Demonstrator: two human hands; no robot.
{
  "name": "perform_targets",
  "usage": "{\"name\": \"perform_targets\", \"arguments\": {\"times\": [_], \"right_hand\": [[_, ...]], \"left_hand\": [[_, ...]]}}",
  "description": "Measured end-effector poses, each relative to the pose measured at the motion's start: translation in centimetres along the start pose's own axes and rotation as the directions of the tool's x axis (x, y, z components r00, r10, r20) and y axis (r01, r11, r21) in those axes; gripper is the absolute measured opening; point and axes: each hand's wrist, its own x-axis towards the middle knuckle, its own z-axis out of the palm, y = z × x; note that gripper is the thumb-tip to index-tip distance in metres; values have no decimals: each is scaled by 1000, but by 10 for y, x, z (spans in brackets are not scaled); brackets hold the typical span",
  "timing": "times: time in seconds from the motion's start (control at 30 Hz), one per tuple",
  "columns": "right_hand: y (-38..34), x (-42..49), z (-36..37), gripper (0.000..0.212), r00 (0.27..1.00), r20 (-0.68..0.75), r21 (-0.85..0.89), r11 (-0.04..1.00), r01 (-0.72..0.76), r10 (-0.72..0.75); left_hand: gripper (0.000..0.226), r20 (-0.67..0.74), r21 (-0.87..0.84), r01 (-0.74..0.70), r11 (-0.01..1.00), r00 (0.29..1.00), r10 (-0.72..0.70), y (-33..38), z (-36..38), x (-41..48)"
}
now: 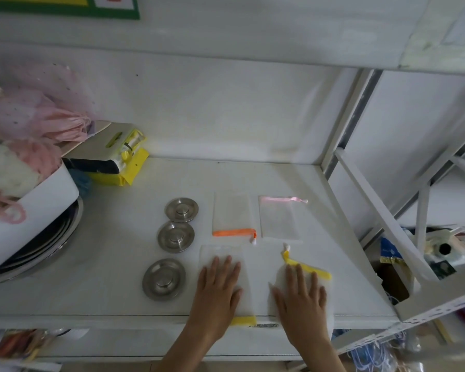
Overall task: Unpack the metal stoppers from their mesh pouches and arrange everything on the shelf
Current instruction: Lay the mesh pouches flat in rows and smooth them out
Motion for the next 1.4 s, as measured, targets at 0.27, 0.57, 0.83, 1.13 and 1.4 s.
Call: {"name": "perform_targets", "arguments": {"times": [0.27,0.57,0.83,1.13,1.4], "right_hand": [[-15,20,-3,101,957,35,48,957,286,-288],[-21,39,-21,49,964,-148,119,964,238,-220],[-27,114,-42,32,979,-127,124,976,177,-161],[-39,135,-36,41,961,-87,87,959,271,-264],[-49,136,-33,36,964,-122,99,964,248,-236]], "left_hand": [[53,38,52,-42,998,998,40,1,-1,18],[39,-90,24,-48,999,995,50,5,-27,36],[48,-51,43,-60,997,997,62,0,-54,113],[44,13,109,-18,994,1000,16,-18,-40,137],[46,37,71,-15,997,999,12,-27,-47,137]]}}
